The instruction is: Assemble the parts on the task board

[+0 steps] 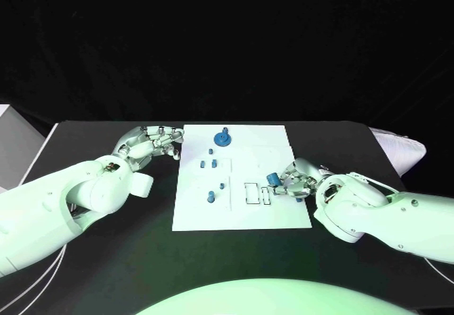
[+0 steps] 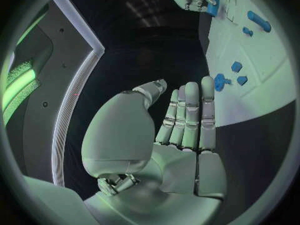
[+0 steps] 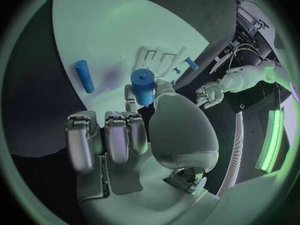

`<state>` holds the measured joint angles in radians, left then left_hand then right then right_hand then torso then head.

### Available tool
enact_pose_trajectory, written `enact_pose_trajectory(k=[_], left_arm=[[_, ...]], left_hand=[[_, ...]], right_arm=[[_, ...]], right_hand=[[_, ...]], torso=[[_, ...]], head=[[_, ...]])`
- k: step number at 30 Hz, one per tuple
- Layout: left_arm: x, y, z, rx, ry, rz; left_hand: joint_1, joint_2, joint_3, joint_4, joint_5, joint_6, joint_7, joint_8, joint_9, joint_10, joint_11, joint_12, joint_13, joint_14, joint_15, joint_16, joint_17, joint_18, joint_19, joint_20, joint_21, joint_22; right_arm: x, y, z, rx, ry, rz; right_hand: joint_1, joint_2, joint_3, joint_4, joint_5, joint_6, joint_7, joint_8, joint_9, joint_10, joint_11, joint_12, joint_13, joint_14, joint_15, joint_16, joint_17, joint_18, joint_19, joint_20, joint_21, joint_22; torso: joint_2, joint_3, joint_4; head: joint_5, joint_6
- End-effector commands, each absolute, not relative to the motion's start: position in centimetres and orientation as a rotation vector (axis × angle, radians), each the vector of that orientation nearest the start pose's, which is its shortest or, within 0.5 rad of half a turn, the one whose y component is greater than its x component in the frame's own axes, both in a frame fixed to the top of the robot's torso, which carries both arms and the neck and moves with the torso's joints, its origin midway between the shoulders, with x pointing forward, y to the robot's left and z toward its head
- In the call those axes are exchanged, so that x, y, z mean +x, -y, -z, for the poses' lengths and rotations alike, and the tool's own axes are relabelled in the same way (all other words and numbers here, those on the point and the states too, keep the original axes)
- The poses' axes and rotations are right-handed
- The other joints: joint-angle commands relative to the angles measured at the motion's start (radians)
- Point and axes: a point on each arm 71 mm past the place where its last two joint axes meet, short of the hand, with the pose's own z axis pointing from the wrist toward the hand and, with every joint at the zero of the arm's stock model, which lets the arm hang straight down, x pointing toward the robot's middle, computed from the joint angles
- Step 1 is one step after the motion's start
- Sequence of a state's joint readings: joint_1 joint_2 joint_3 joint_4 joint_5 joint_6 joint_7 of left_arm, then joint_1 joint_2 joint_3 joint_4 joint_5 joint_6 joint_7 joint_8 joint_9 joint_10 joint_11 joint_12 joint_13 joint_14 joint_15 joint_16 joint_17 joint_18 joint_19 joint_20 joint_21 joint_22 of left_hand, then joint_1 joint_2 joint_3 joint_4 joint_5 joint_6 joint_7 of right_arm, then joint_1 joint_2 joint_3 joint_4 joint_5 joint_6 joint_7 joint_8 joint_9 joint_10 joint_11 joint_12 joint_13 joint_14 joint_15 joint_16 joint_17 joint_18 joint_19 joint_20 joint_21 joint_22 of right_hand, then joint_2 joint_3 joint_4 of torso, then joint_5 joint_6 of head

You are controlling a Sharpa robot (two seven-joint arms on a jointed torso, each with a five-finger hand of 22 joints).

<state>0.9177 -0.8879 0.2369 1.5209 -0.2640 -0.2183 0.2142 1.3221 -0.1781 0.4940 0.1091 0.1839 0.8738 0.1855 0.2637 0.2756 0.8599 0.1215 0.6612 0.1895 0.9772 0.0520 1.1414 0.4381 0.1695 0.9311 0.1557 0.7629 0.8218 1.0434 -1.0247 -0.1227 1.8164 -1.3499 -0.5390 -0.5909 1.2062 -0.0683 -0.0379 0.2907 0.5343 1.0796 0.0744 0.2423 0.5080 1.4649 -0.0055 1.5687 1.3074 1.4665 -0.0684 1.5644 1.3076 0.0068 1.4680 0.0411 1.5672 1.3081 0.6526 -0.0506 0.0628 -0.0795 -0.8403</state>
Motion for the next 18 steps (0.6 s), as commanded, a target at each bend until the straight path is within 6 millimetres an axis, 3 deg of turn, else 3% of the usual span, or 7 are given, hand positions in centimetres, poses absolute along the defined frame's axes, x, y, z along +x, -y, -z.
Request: enact_pose_trajectory(k=[1, 5, 10, 13, 18], left_arm=[[47.0, -23.1, 22.0, -1.106, -1.577, 1.499], [47.0, -23.0, 22.0, -1.107, -1.579, 1.498], [47.0, -23.0, 22.0, -1.107, -1.581, 1.499], [47.0, -23.0, 22.0, -1.107, -1.581, 1.498], [47.0, -23.0, 22.0, -1.106, -1.582, 1.499]], left_hand=[[-0.004, 0.005, 0.001, 0.007, 0.003, -0.007, -0.003, 0.006, -0.002, -0.01, 0.0, 0.006, 0.001, 0.003, 0.004, 0.006, 0.001, 0.014, 0.006, 0.0, -0.006, -0.002], [-0.004, 0.005, 0.001, 0.007, 0.003, -0.007, -0.003, 0.006, -0.002, -0.01, 0.0, 0.006, 0.001, 0.003, 0.004, 0.006, 0.001, 0.014, 0.006, 0.0, -0.006, -0.002], [-0.004, 0.005, 0.001, 0.007, 0.003, -0.007, -0.003, 0.006, -0.002, -0.01, 0.0, 0.006, 0.001, 0.003, 0.004, 0.006, 0.001, 0.014, 0.006, 0.0, -0.006, -0.002], [-0.004, 0.005, 0.001, 0.007, 0.003, -0.007, -0.003, 0.006, -0.002, -0.01, 0.0, 0.006, 0.001, 0.003, 0.004, 0.006, 0.001, 0.014, 0.006, 0.0, -0.006, -0.002], [-0.004, 0.005, 0.001, 0.007, 0.003, -0.007, -0.003, 0.006, -0.002, -0.01, 0.0, 0.006, 0.001, 0.003, 0.004, 0.006, 0.001, 0.014, 0.006, 0.0, -0.006, -0.002]], right_arm=[[38.6, 23.1, 25.1, 0.465, -1.872, -0.447], [38.6, 22.5, 25.0, 0.464, -1.881, -0.469], [38.7, 21.7, 25.3, 0.451, -1.916, -0.478], [38.7, 21.1, 25.7, 0.439, -1.947, -0.477], [38.7, 20.4, 26.3, 0.421, -1.986, -0.475]], right_hand=[[0.029, 0.016, 0.007, 0.0, 0.003, 0.021, -0.012, 0.004, 0.007, 0.106, -0.007, 0.002, 0.263, 0.104, -0.006, 0.006, 0.263, -0.007, 0.103, -0.009, 0.004, 0.263], [0.029, 0.011, 0.008, 0.0, -0.004, 0.023, -0.012, 0.004, 0.006, 0.106, -0.007, 0.002, 0.263, 0.104, -0.007, 0.006, 0.263, -0.007, 0.103, -0.01, 0.004, 0.263], [0.02, 0.003, 0.007, 0.002, -0.021, 0.025, -0.012, 0.004, 0.006, 0.106, -0.007, 0.002, 0.263, 0.104, -0.007, 0.006, 0.263, -0.007, 0.103, -0.011, 0.004, 0.263], [-0.001, -0.001, 0.006, 0.002, -0.074, 0.03, -0.012, 0.004, 0.005, 0.106, -0.007, 0.002, 0.263, 0.104, -0.007, 0.006, 0.263, -0.007, 0.103, -0.011, 0.004, 0.263], [-0.015, -0.004, 0.002, 0.002, -0.11, 0.037, -0.014, 0.008, 0.004, 0.106, -0.008, 0.002, 0.263, 0.104, -0.008, 0.006, 0.263, -0.007, 0.103, -0.012, 0.004, 0.263]], torso=[[0.001, 0.0, 0.0006], [0.001, 0.0014, 0.0024], [0.001, -0.0004, 0.0028], [0.001, -0.0005, 0.0026], [0.002, -0.0013, 0.0003]], head=[[0.001, 0.002], [0.002, 0.001], [0.005, -0.002], [0.007, -0.004], [0.01, -0.005]])
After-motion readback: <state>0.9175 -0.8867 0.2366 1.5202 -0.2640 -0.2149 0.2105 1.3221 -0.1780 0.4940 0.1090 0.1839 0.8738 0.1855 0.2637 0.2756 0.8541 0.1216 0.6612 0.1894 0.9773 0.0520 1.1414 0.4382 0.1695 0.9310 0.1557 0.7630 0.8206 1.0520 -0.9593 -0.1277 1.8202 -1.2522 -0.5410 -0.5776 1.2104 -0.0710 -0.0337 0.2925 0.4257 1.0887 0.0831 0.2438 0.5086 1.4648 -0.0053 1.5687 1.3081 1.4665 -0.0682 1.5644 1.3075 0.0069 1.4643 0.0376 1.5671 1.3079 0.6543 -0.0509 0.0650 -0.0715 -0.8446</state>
